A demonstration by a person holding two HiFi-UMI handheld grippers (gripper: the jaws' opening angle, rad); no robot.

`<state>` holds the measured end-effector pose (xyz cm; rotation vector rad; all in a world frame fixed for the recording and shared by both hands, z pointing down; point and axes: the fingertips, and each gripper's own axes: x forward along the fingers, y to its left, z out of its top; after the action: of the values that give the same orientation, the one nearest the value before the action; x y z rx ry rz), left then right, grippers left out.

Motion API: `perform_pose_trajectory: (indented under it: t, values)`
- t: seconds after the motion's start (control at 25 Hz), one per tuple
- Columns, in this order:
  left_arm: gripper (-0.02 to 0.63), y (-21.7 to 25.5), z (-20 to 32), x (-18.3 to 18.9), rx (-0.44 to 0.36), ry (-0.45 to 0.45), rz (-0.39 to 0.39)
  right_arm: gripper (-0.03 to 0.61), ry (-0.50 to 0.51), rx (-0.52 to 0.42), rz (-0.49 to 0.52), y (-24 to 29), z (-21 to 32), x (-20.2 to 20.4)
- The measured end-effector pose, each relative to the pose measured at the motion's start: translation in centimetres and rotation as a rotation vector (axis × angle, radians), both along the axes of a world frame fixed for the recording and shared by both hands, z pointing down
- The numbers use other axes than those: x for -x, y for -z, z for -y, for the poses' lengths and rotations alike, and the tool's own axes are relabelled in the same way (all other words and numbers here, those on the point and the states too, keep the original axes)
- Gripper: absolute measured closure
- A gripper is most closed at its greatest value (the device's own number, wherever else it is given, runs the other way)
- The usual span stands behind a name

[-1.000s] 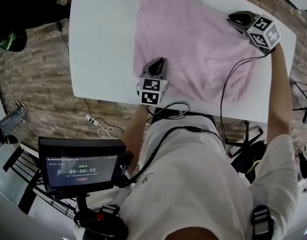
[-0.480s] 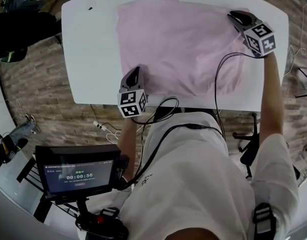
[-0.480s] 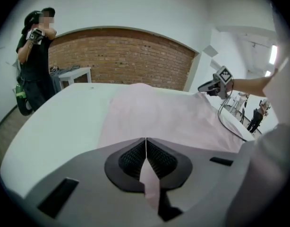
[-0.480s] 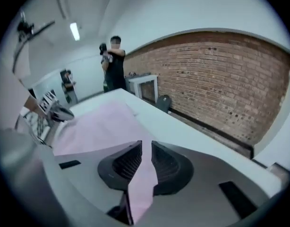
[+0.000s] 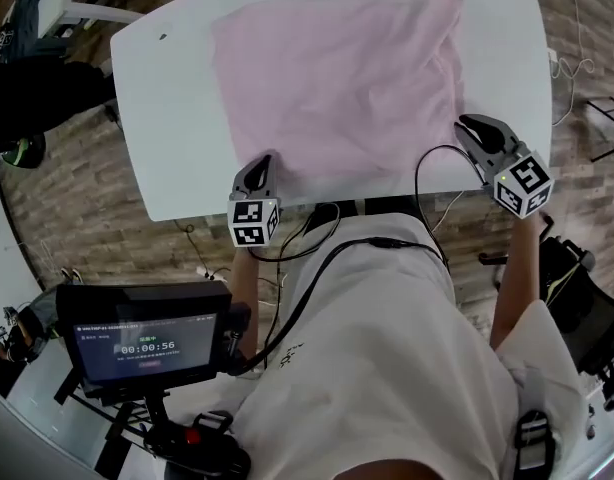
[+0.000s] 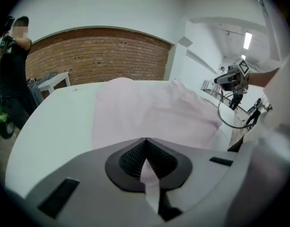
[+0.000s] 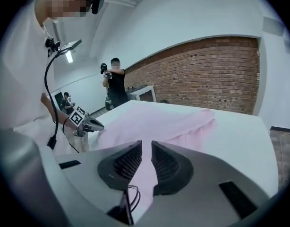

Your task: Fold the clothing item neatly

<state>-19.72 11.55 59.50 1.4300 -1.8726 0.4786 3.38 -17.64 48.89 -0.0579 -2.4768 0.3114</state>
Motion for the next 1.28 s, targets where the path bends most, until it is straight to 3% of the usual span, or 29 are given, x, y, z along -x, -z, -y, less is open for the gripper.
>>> perform_pose_trajectory:
  t: [0.28,0.4,0.52,0.68,0.76,0.96,1.12,1.28]
  values:
    - [0.609,-1.1,-2.2,-1.2,0.026,-0.025,0.085,0.514,-0.169,-0.003,-0.129,-3.7,-2.8,-10.0]
    - [0.609,-1.5,-1.9,-1.5,0.031,-0.024,0.105,0.514,-0.259,-0.025,-0.130,-6.9,-1.8,-10.6]
    - [0.609,-2.7,-1.1,-1.7,0.067,-0.007,0.097,0.514,-0.330,-0.038,-0.103,-8.8,0.1,-8.4]
    - [0.609,-3.4,-0.3,-2.0,0.099,0.031,0.098,0.514,-0.294,-0.084,-0.182,-11.5,1.0,-6.6]
    - [0.609,-2.8,-0.4,-2.9,0.094,0.052,0.102,0.515,-0.260,-0.130,-0.246,-12.7,0.6,-7.8]
    - [0.609,-2.8,-1.0,-3.3,0.110,0.095,0.089,0.535,-0.285,-0.203,-0.360,-13.1,-1.0,-11.9]
    - [0.609,-3.9,-1.0,-3.2,0.114,0.126,0.036,0.537,-0.349,-0.188,-0.424,-14.2,-2.0,-14.0]
    - [0.609,-3.8,-1.6,-4.2,0.136,0.109,0.032,0.536,-0.314,-0.187,-0.443,-13.9,-2.7,-14.3]
